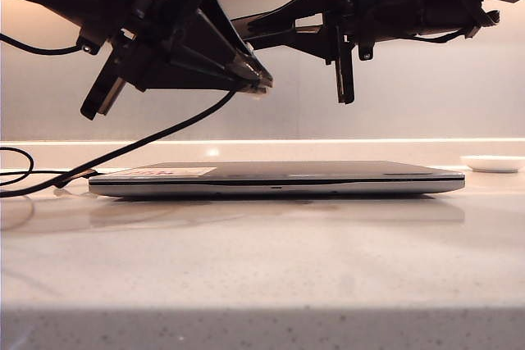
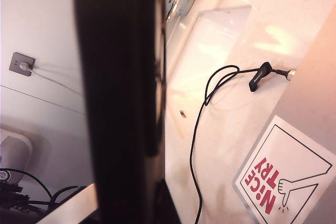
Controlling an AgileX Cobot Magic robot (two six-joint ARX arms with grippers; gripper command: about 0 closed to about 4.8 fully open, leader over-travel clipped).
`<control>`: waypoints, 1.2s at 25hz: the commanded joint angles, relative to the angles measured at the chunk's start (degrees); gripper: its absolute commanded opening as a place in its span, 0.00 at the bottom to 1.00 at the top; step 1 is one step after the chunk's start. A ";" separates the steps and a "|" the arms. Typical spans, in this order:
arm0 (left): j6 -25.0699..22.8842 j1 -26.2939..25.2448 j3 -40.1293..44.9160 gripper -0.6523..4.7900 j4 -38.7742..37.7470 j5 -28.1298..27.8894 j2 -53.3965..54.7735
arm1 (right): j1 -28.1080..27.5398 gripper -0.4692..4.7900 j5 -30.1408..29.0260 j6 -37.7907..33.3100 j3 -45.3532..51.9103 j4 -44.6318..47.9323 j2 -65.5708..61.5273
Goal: Pick up the charging cable and the phone, plug the charging cable into the charging port on the phone, and finally place them back on the table.
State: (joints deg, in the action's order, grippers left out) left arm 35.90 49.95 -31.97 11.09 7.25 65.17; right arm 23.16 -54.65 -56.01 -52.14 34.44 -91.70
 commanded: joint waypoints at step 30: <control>0.04 0.02 -0.17 0.11 0.96 -0.52 -3.10 | 0.15 0.08 -3.37 -4.63 -0.26 9.53 -1.97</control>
State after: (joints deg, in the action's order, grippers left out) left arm 35.90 49.95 -31.94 10.55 7.09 62.39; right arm 23.14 -56.45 -60.16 -52.14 41.50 -93.86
